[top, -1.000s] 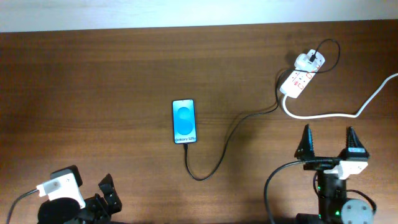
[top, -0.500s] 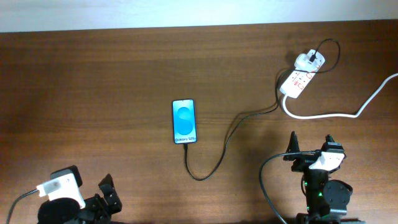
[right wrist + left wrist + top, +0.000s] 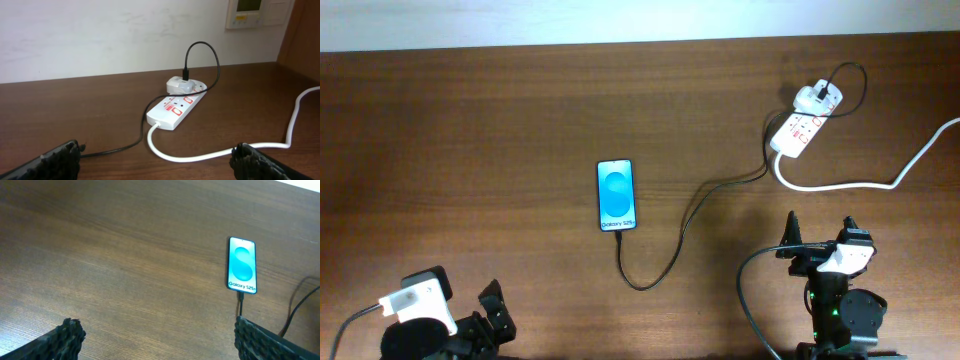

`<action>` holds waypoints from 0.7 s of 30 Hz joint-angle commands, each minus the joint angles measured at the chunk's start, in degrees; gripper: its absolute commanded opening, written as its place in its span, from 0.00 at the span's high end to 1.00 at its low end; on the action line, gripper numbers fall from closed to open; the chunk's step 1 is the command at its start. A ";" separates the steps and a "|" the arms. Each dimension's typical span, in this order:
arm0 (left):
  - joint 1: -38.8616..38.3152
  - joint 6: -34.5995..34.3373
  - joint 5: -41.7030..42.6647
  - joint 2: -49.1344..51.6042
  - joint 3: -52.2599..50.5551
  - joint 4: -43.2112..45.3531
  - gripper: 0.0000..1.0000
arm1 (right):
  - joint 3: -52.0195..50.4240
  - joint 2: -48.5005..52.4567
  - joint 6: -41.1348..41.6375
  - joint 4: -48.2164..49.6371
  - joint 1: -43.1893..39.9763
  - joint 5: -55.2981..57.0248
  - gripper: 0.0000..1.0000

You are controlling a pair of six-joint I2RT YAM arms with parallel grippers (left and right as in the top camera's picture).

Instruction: Plug charger to phone and switch on socket

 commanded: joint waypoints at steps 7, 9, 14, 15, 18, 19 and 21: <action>0.00 0.66 -0.59 -0.28 -0.09 0.20 0.01 | -0.28 -0.61 0.63 -0.33 -0.50 -0.74 0.02; 0.00 0.66 -0.59 -0.28 -0.09 0.20 0.01 | -0.28 -0.61 0.63 -0.33 -0.50 -0.74 0.02; 0.00 0.68 -0.59 -0.28 -0.09 0.20 0.01 | -0.28 -0.59 0.63 -0.33 -0.50 -0.74 0.02; 0.00 0.68 -0.61 -0.28 -0.09 0.20 0.01 | -0.28 -0.61 0.63 -0.33 -0.50 -0.74 0.02; -0.09 0.31 -4.48 -0.48 -0.26 1.73 0.01 | -0.28 -0.61 0.63 -0.33 -0.50 -0.74 0.02; 0.42 0.33 -6.29 -0.98 -0.61 4.02 0.01 | -0.28 -0.61 0.63 -0.33 -0.50 -0.74 0.02; 0.63 1.88 -8.44 -4.24 -3.32 12.17 0.01 | -0.28 -0.61 0.63 -0.33 -0.50 -0.74 0.02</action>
